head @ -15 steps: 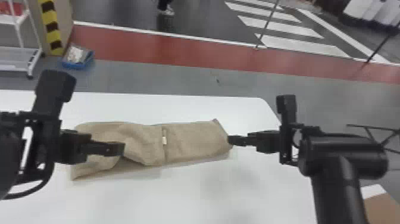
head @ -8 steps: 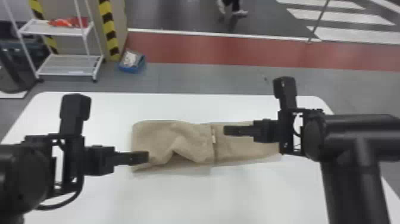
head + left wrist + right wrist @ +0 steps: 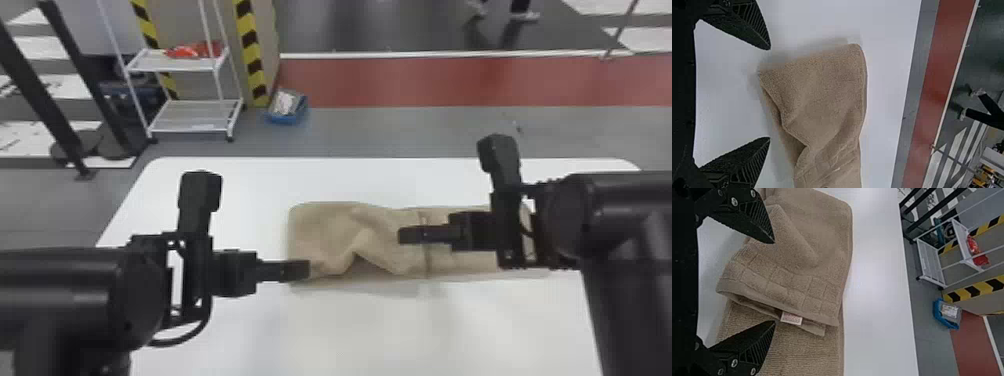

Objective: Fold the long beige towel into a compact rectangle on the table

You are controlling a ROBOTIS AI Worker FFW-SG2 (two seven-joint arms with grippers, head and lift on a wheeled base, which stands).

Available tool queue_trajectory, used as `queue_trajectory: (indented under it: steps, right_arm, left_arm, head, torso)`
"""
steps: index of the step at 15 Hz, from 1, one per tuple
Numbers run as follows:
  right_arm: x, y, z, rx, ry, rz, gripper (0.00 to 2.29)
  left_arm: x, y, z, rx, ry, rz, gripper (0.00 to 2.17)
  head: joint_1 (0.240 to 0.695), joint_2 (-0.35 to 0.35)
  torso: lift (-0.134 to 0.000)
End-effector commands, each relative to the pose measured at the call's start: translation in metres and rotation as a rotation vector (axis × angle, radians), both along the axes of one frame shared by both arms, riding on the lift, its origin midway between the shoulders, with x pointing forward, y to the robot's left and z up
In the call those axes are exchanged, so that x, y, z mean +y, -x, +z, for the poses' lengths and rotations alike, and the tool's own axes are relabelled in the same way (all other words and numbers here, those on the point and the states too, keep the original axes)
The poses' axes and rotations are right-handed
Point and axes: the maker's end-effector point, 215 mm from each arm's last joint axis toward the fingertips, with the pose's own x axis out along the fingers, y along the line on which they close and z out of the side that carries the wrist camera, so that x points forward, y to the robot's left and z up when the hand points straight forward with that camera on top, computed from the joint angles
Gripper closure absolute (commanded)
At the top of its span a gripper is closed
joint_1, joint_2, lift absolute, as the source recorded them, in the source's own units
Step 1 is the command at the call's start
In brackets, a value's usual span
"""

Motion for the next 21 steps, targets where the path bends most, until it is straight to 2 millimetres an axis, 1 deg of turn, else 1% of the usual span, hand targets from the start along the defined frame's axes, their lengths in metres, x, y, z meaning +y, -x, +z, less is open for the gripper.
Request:
queue_trajectory:
  steps: [1, 2, 6, 10, 15, 18, 21]
  right_arm:
    - [0.001, 0.002, 0.001, 0.015, 0.001, -0.002, 0.17]
    - [0.0, -0.003, 0.004, 0.009, 0.009, -0.005, 0.18]
    - [-0.004, -0.006, -0.009, 0.048, 0.032, -0.01, 0.19]
    - [-0.011, -0.012, -0.007, 0.046, 0.032, -0.029, 0.19]
    - [-0.017, -0.005, -0.032, 0.115, 0.045, -0.034, 0.19]
    - [-0.017, -0.002, -0.043, 0.15, 0.042, -0.033, 0.24]
    - [-0.015, -0.009, -0.039, 0.125, 0.02, -0.037, 0.26]
  left_arm:
    - [0.0, 0.001, -0.001, 0.001, 0.002, -0.003, 0.07]
    - [0.0, 0.001, -0.001, 0.003, 0.002, -0.003, 0.07]
    - [-0.002, 0.002, -0.003, 0.003, 0.003, -0.007, 0.07]
    - [0.001, 0.003, -0.003, 0.003, 0.0, -0.007, 0.07]
    - [0.0, 0.003, -0.004, 0.004, 0.0, -0.008, 0.07]
    - [0.001, 0.003, -0.003, 0.004, 0.0, -0.007, 0.07]
    - [0.001, 0.003, -0.004, 0.004, -0.001, -0.006, 0.07]
  head:
    - [0.695, 0.062]
    - [0.695, 0.063]
    - [0.695, 0.058]
    - [0.695, 0.052]
    - [0.695, 0.047]
    - [0.695, 0.044]
    - [0.695, 0.045]
  torso:
    - [-0.124]
    - [-0.124]
    - [-0.124]
    - [-0.124]
    - [-0.124]
    - [-0.124]
    - [-0.124]
